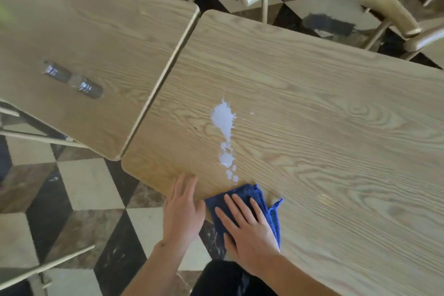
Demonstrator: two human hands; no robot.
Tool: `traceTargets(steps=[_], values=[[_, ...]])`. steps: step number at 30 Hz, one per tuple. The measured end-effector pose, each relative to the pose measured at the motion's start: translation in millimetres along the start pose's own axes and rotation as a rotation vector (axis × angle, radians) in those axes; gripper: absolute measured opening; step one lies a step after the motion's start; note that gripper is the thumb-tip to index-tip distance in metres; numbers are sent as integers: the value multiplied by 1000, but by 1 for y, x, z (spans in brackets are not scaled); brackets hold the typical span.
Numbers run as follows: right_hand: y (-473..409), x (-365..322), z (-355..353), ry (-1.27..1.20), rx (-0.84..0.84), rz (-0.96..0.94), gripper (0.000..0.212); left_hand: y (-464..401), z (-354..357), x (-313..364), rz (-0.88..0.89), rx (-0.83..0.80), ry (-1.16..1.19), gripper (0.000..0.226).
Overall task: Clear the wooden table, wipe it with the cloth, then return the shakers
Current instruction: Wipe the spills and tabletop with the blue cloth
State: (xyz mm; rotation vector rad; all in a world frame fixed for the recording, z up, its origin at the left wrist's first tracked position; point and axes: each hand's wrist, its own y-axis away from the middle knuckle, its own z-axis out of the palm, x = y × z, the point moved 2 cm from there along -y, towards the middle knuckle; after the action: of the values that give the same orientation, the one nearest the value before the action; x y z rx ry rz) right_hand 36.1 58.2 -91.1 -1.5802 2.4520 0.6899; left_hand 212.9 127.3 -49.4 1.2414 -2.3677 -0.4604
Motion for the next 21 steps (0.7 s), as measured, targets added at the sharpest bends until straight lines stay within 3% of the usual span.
traceTargets(steps=[5,13,16,21], values=[[0,-2,-2,-16,0,34,62,-5,3,0,5,3,-5,66],[-4,-2,4,59,53,142,59,-102,-21,-24,320,123,-216,67],[-14,-14,4,9,144,290,57,-130,-27,-30,420,118,-319,71],[-56,-28,-4,-46,276,599,59,-133,-25,-34,418,99,-325,72]])
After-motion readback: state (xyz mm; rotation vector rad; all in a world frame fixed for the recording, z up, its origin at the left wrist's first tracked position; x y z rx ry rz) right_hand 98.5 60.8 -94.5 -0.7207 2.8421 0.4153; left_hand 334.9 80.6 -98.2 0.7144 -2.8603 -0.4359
